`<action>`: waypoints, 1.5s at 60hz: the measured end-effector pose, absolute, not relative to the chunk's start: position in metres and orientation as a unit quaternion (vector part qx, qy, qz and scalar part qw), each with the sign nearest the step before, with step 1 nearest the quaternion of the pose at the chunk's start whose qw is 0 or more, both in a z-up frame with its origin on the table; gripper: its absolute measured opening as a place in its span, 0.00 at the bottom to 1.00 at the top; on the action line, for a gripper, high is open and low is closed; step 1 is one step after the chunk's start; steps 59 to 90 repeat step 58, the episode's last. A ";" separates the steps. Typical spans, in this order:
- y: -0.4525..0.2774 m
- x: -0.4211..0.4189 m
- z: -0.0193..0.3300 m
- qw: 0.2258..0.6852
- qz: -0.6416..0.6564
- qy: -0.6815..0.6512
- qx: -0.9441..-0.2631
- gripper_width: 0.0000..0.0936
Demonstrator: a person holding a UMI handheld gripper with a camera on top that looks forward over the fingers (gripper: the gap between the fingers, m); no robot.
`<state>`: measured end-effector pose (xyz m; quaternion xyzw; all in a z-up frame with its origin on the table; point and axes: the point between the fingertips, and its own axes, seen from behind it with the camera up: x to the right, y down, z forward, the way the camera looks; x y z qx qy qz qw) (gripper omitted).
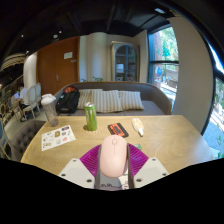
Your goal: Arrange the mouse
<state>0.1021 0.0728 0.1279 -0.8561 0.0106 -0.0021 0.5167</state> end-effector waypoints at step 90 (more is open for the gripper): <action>-0.062 -0.002 0.144 0.441 0.009 0.063 -0.895 0.90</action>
